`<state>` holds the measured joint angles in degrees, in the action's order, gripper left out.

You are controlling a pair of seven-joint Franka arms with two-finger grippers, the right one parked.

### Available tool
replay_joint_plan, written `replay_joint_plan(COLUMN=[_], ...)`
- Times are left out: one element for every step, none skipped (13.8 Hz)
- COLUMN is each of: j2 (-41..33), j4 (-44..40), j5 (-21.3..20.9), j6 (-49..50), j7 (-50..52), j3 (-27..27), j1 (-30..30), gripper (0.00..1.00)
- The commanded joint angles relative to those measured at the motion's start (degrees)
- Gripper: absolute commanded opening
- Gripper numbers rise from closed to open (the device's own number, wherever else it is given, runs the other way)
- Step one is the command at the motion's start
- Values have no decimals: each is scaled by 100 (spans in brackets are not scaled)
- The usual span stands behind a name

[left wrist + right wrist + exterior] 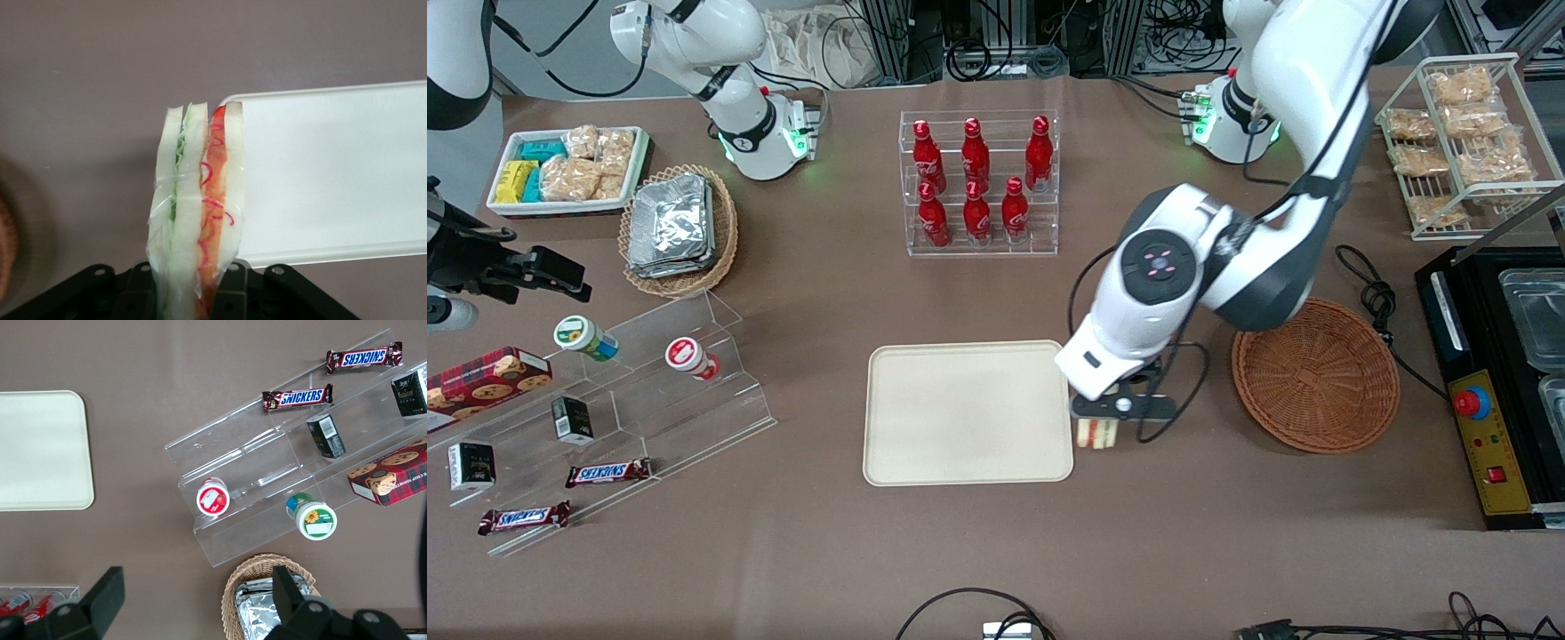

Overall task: Place sandwich from basket to tray
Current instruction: 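Lift the sandwich and carry it with the left gripper toward the cream tray, then lower the sandwich onto the tray and open the left gripper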

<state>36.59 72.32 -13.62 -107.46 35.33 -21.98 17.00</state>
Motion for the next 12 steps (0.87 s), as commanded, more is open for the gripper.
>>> replay_joint_plan(j2=[576, 690, 804, 884, 972, 1059, 1173, 1288, 1385, 1464, 1526, 1587], j4=[-578, -579, -579, -579, -579, -579, -579, -579, -579, -587, -587, -587], j5=[-351, -378, -378, -387, -387, -405, -535, -693, -791, -826, -835, -827], j6=[-63, -212, -318, -389, -468, -581, -678, -784, -907, -1021, -1057, -1057], j7=[281, 299, 343, 352, 352, 360, 395, 552, 667, 677, 677, 686], j3=[36, 36, 45, 45, 45, 53, 53, 53, 45, 45, 45, 45], j1=[312, 374, 444, 489, 550, 620, 682, 708, 726, 761, 770, 796], gripper=[14, 14, 14, 14, 15, 15, 15, 15, 15, 15, 15, 15])
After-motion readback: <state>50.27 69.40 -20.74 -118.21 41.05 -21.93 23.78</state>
